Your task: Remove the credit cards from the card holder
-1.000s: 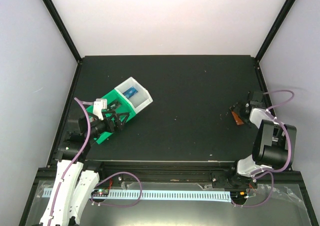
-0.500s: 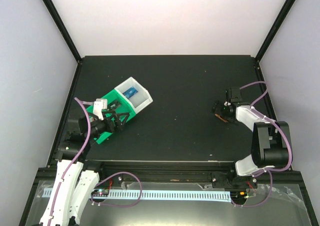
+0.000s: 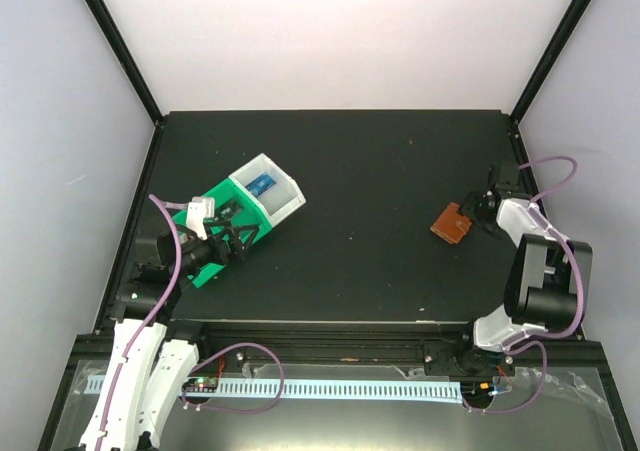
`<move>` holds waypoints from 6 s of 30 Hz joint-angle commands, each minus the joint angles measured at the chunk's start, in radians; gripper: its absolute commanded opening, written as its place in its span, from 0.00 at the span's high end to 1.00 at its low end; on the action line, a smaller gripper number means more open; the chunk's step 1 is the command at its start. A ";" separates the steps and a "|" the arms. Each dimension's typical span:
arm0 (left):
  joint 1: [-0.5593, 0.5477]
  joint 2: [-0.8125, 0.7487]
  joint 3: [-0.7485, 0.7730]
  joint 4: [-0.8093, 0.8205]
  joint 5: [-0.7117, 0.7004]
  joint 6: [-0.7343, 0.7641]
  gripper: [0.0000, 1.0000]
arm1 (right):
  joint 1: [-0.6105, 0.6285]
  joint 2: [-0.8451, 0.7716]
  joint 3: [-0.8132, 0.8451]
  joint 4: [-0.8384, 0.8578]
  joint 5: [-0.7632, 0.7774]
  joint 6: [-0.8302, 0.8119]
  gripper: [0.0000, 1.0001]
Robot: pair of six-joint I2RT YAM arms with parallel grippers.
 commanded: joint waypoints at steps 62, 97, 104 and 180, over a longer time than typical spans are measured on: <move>-0.010 0.010 0.036 -0.028 -0.022 0.009 0.01 | 0.815 0.076 0.121 -0.158 0.053 -0.031 0.53; -0.011 0.013 0.030 -0.023 -0.011 0.005 0.01 | 0.953 0.160 0.175 -0.201 0.187 0.064 0.71; -0.010 0.015 0.032 -0.026 -0.012 0.006 0.01 | 0.952 0.215 0.203 -0.200 0.205 0.051 0.72; -0.408 0.149 -0.108 0.169 -0.147 -0.240 0.09 | 0.953 0.197 0.048 -0.078 0.253 -0.008 0.99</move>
